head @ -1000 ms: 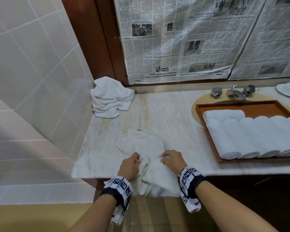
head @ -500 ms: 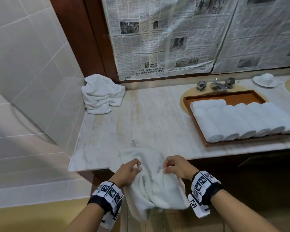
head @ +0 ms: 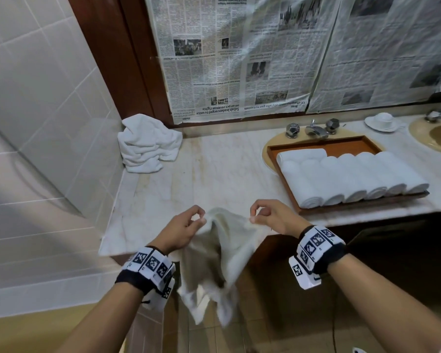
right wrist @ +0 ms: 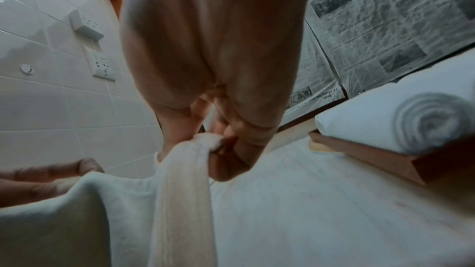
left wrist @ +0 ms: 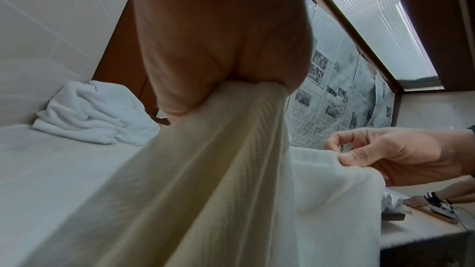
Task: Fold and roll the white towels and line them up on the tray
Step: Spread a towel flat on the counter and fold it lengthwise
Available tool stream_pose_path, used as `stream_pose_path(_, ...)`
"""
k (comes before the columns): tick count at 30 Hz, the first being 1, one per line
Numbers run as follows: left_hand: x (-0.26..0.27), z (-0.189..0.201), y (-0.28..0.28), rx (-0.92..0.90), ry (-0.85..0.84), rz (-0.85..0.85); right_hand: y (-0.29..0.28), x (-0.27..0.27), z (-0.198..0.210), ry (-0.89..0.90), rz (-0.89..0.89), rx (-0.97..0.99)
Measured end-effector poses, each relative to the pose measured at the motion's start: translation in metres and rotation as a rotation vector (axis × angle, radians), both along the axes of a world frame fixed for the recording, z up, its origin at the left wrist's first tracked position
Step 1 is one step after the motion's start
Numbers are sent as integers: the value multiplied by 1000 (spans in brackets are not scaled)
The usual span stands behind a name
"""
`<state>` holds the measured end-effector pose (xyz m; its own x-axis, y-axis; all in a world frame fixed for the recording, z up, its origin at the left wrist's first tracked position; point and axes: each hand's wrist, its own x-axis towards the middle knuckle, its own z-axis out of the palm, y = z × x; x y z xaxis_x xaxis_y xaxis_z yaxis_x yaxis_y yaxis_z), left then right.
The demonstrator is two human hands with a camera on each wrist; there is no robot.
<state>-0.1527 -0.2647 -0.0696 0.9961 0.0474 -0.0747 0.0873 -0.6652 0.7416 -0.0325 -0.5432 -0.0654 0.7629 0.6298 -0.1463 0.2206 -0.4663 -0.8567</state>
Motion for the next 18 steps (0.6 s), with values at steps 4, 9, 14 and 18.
stream_pose_path(4,0,14,5,-51,1,27,-6,9,18,-73,-3,21)
stream_pose_path(9,-4,38,19,12,84,-3,-23,27,45,-139,-5,32)
stream_pose_path(14,-12,59,40,42,194,-77,-42,49,73,-167,61,36)
stream_pose_path(18,-10,81,44,9,206,-89,-44,60,107,-212,143,53)
